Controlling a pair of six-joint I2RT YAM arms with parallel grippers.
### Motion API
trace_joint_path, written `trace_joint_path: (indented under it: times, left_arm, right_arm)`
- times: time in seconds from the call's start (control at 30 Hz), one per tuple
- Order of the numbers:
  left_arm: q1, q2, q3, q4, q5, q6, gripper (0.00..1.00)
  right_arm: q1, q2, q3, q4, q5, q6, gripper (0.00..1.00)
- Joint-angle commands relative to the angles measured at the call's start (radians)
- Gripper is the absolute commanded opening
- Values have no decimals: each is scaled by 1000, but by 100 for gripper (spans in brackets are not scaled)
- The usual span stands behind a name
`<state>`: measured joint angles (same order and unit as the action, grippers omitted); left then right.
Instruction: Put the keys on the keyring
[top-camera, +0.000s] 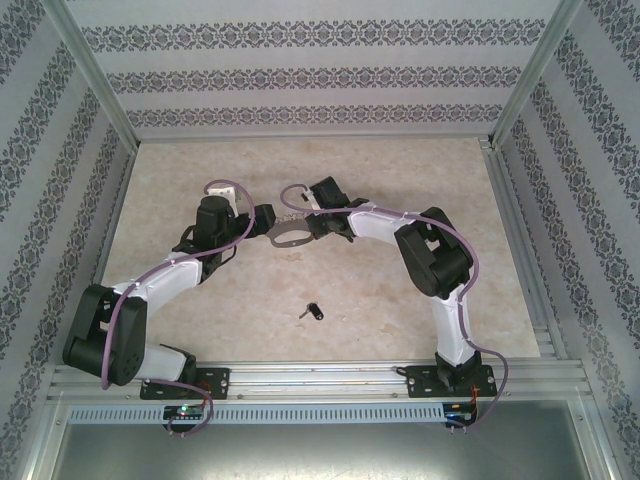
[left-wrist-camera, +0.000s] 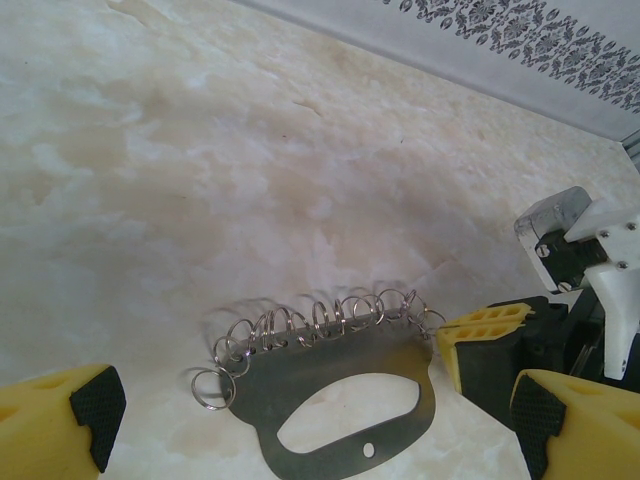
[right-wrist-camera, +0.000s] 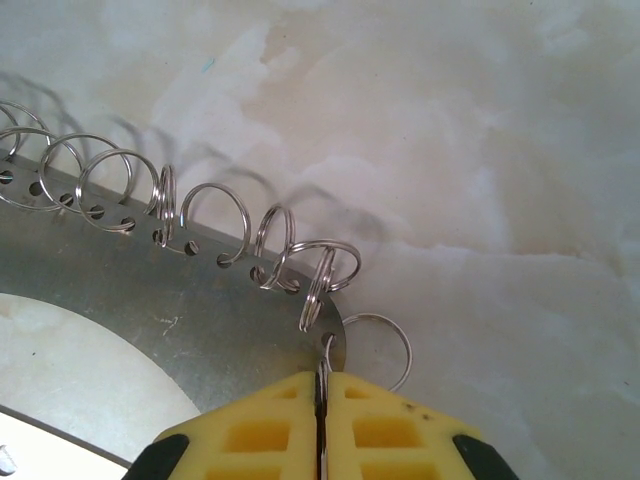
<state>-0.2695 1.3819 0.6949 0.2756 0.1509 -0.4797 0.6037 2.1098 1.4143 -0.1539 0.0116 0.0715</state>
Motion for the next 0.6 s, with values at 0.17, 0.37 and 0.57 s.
trace_joint_path:
  times: [0.17, 0.37, 0.57]
  left_arm:
    - [-15, 15, 41, 21, 11, -12, 100]
    - [-14, 19, 40, 22, 12, -14, 100]
    - [-15, 19, 37, 35, 18, -17, 100]
  right_arm:
    - [-17, 30, 29, -20, 14, -9, 14]
    - [-16, 32, 27, -16, 10, -8, 9]
    - [-19, 21, 17, -12, -11, -4, 0]
